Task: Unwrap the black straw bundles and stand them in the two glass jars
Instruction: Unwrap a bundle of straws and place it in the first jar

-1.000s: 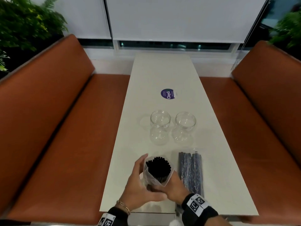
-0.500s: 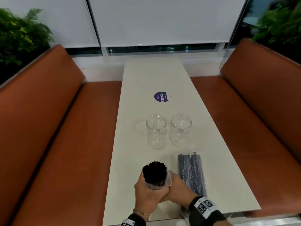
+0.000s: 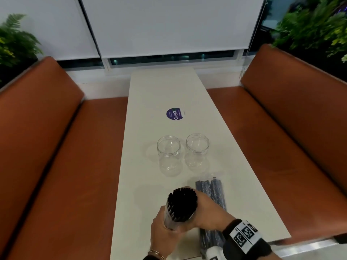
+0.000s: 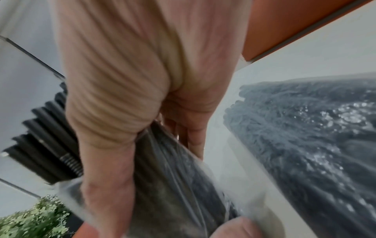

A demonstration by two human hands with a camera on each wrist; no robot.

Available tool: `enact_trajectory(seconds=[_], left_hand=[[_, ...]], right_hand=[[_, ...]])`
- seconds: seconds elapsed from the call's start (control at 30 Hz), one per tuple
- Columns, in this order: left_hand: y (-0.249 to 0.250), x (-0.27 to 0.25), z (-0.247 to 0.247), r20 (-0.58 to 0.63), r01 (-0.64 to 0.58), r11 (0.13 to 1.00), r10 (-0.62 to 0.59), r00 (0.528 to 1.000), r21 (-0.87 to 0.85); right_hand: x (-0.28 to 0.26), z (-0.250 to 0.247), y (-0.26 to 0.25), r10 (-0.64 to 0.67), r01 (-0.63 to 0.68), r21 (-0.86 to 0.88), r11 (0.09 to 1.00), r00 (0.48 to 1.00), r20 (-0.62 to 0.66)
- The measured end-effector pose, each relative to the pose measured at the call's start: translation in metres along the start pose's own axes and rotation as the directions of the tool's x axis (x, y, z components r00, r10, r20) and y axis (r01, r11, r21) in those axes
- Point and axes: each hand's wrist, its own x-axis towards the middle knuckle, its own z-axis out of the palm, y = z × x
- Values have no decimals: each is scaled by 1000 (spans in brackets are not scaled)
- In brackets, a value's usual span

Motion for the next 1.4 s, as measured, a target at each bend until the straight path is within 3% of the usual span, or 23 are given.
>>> enact_trajectory(seconds=[0.23, 0.33, 0.4, 0.47, 0.63, 0.83, 1.0, 1.1, 1.17, 1.3, 1.4], left_hand=[[43, 15, -40, -12, 90, 988, -89, 996, 129], [81, 38, -87, -94, 128, 938, -103, 990, 322], [113, 59, -121, -61, 106, 814, -87, 994, 571], [145, 83, -149, -30, 81, 637, -90, 996, 766], [208, 134, -175, 21, 8, 215, -134, 991, 977], [246, 167, -165, 85, -76, 48, -233, 969, 996], [260, 180, -155, 147, -139, 48, -265, 953, 989], [268, 187, -156, 195, -169, 122, -249, 949, 978], [275, 190, -164, 229, -179, 221, -224, 947, 959], [290, 188, -196, 347, -172, 549, -232, 909, 818], [293, 179, -228, 345, -131, 638, -223, 912, 758]], right_hand=[[20, -23, -29, -54, 62, 86, 994, 994, -95], [42, -52, -52, -114, 119, 65, 991, 990, -85], [60, -69, -66, -170, 167, -33, 985, 978, -122], [84, -80, -76, -237, 211, -151, 966, 955, -180], [138, -81, -95, -377, 280, -441, 853, 914, -149], [184, -64, -80, -328, 262, -509, 820, 944, -44], [204, -54, -50, -328, 223, -497, 839, 935, -135], [209, -52, -41, -310, 193, -437, 879, 927, -213], [212, -51, -37, -300, 183, -409, 894, 923, -243], [214, -47, -33, -281, 167, -374, 912, 920, -273], [213, -46, -31, -272, 161, -366, 917, 921, -277]])
